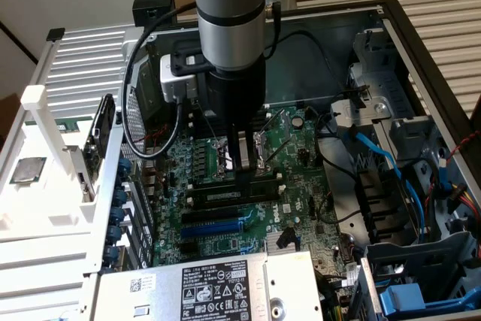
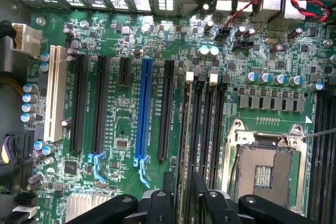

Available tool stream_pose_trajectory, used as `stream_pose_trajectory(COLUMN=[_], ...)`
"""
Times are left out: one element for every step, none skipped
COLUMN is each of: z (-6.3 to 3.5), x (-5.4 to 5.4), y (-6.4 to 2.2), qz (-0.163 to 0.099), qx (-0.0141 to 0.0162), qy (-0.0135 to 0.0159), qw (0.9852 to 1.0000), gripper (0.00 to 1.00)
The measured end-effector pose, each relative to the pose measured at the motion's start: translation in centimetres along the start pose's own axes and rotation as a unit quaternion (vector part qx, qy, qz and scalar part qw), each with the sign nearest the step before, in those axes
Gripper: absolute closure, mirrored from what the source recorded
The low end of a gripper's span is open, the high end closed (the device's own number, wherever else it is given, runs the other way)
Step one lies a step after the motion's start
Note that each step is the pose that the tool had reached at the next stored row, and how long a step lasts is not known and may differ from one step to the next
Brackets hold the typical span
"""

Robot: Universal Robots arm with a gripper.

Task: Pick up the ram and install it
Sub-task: 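Insert the ram into the slot, then press down the ram until it locks into place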

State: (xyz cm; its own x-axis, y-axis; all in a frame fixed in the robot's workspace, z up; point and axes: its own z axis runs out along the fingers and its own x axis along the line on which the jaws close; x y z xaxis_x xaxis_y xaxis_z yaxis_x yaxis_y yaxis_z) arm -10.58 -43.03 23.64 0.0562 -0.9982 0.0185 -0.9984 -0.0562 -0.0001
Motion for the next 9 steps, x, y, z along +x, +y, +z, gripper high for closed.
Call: stream_pose_trajectory(z=[-0.24, -0.46, -0.69, -0.79, -0.80, -0.80, -0.80, -0.81, -0.81], x=[0.00, 0.01, 0.01, 0.01, 0.01, 0.01, 0.01, 0.01, 0.01], y=[0.00, 0.00, 0.00, 0.00, 0.00, 0.00, 0.00, 0.00, 0.00], qz=[0.000, 0.000, 0.000, 0.000, 0.000, 0.000, 0.000, 0.000, 0.000], qx=[0.0004, 0.0006, 0.0008, 0.0008, 0.0009, 0.0009, 0.0009, 0.0008, 0.0008], qy=[0.0000, 0.0000, 0.0000, 0.0001, 0.0001, 0.0001, 0.0001, 0.0002, 0.0002], qw=[1.0000, 1.0000, 1.0000, 1.0000, 1.0000, 1.0000, 1.0000, 1.0000, 1.0000], gripper=[0.72, 0.72, 0.72, 0.72, 0.72, 0.72, 0.72, 0.72, 0.72])
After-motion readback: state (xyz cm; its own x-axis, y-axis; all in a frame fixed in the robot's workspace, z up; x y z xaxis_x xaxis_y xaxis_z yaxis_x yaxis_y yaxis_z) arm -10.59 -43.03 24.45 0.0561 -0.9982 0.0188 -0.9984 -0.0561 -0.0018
